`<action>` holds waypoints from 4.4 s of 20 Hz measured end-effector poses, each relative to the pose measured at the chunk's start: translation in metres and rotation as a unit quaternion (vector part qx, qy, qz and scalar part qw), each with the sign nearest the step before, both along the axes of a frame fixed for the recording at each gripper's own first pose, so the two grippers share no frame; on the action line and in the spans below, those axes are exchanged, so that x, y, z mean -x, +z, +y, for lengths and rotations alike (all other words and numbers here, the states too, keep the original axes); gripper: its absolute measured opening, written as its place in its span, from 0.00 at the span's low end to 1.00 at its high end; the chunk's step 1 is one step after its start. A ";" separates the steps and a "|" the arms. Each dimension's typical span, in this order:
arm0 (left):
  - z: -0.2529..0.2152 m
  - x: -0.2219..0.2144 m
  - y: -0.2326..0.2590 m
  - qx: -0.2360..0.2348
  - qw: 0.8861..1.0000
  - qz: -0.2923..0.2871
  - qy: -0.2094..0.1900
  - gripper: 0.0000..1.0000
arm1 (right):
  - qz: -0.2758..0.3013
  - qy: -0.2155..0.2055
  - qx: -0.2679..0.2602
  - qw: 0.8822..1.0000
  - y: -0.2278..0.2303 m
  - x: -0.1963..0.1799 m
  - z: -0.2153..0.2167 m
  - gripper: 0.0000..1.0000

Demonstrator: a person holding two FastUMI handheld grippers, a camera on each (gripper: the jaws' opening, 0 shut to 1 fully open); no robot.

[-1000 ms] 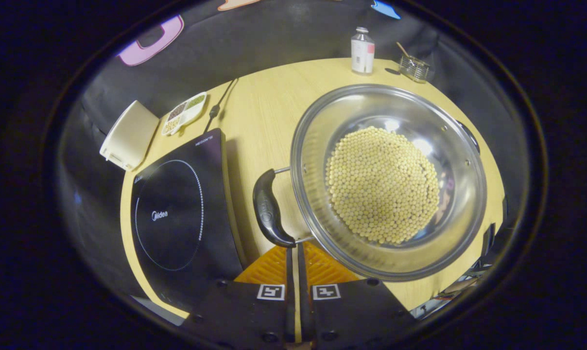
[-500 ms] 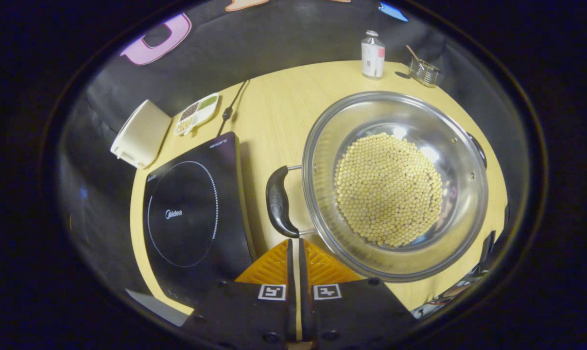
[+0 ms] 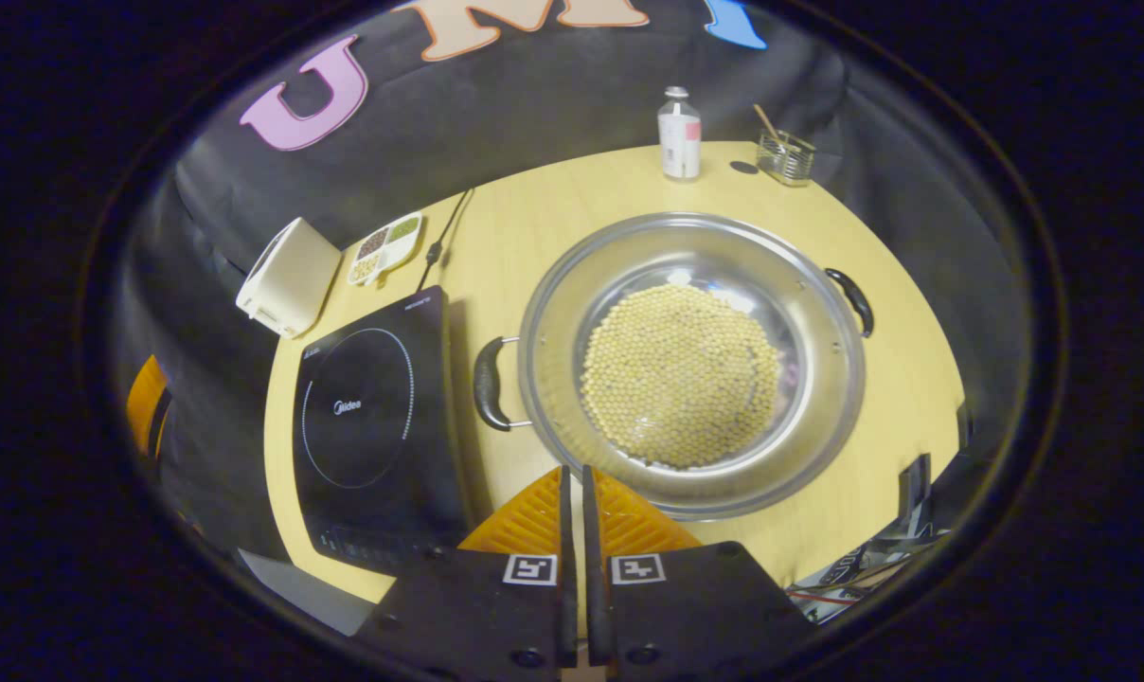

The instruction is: First push the handle of the pot to place it horizontally, then grasp the pot with both hands and set it on the induction cooktop.

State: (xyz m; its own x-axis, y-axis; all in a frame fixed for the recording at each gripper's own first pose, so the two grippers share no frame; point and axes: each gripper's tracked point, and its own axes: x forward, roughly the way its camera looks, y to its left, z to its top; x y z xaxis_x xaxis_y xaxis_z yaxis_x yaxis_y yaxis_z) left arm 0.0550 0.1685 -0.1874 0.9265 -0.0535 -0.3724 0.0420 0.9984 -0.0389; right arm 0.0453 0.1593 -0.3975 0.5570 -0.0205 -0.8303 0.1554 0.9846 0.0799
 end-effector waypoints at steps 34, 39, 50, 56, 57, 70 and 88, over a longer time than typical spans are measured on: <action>-0.193 -0.021 -0.193 0.062 0.922 0.379 -0.041 0.97 | 0.114 0.108 -0.084 0.984 -0.005 -0.102 -0.258 0.94; -0.198 -0.022 -0.216 0.064 0.903 0.424 -0.034 0.95 | 0.144 0.108 -0.137 0.974 -0.023 -0.113 -0.245 0.93; -0.204 -0.018 -0.243 0.078 0.865 0.495 -0.014 0.75 | 0.216 0.111 -0.215 0.946 -0.049 -0.106 -0.219 0.70; -0.208 -0.016 -0.245 0.091 0.855 0.511 -0.014 0.60 | 0.227 0.124 -0.208 0.943 -0.057 -0.106 -0.218 0.54; -0.208 -0.014 -0.244 0.092 0.853 0.513 -0.010 0.58 | 0.219 0.130 -0.198 0.946 -0.059 -0.105 -0.218 0.49; -0.217 0.060 -0.199 0.086 0.835 0.543 -0.035 0.59 | 0.241 0.133 -0.182 0.944 -0.028 -0.016 -0.219 0.49; -0.001 0.101 -0.138 0.081 0.857 0.505 -0.056 0.56 | 0.218 0.132 -0.190 0.948 0.001 0.052 0.002 0.48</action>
